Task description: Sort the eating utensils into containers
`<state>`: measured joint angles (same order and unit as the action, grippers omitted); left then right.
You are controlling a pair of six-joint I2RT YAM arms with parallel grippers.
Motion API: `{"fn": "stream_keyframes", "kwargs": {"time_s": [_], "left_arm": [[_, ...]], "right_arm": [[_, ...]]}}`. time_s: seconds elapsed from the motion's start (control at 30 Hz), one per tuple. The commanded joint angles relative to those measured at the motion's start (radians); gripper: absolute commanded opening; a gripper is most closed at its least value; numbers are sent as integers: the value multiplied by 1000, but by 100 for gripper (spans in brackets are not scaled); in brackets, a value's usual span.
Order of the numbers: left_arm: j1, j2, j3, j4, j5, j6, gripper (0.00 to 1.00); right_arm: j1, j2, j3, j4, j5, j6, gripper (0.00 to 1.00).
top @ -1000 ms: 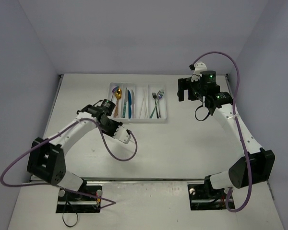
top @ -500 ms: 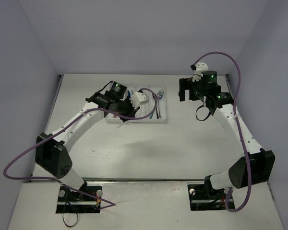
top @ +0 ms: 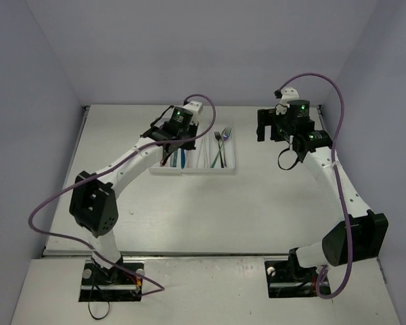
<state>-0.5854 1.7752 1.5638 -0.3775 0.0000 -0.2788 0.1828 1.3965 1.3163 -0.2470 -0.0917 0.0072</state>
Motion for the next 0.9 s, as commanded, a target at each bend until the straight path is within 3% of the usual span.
{"fn": "stream_keyframes", "kwargs": {"time_s": [0.0, 0.33, 0.87], "left_arm": [[-1, 74, 108, 184, -116, -65, 0], [33, 253, 242, 282, -128, -51, 0], [81, 358, 242, 270, -40, -156, 0]], "right_arm": [[-9, -4, 24, 45, 33, 22, 100], [-24, 8, 16, 43, 36, 20, 100], [-36, 47, 13, 45, 22, 22, 100]]}}
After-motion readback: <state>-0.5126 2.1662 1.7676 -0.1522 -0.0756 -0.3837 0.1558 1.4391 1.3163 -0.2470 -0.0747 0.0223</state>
